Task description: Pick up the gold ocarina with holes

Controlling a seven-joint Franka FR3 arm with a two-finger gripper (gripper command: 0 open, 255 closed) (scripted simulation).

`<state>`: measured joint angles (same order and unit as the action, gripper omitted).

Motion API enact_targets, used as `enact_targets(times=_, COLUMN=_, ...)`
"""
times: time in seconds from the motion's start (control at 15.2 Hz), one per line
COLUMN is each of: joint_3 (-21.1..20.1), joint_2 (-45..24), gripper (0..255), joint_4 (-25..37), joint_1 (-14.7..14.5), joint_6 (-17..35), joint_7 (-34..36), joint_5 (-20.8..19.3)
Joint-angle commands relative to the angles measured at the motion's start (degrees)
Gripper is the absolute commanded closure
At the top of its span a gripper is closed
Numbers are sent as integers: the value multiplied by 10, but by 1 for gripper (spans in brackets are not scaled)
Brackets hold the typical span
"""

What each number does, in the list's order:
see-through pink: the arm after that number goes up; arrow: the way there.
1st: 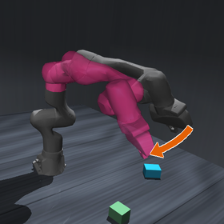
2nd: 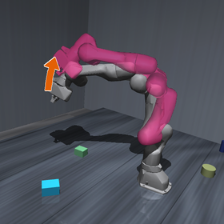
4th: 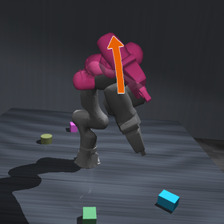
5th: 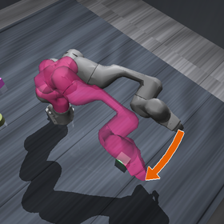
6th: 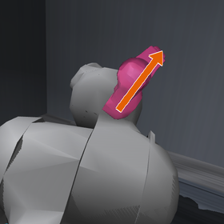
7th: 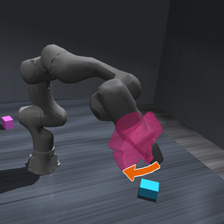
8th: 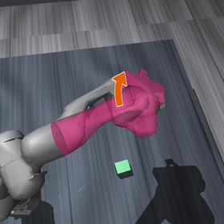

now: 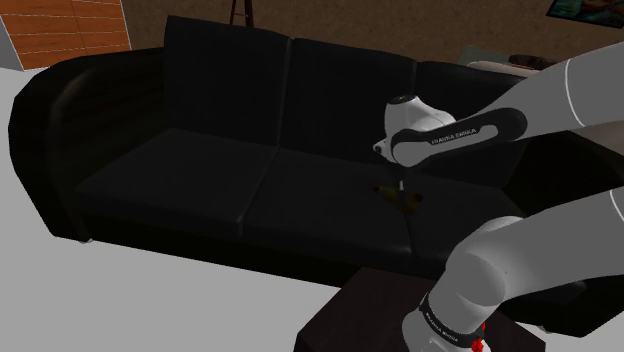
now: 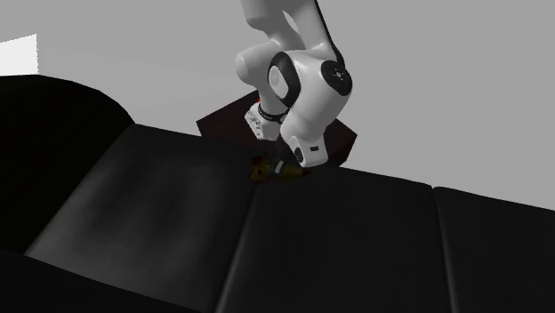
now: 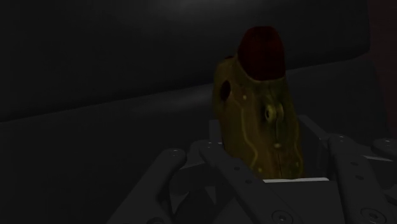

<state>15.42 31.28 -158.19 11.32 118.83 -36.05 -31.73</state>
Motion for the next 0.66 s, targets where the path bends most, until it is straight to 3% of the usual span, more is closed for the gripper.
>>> enact_targets(times=0.0, joint_3=-3, joint_2=12, gripper=255, joint_4=8, joint_1=-1, joint_6=-19, joint_7=-7, joint_5=5)
enact_targets(times=0.59, joint_3=-14, joint_2=44, gripper=255, joint_4=42, joint_1=-5, joint_6=-83, joint_7=-28, joint_5=23)
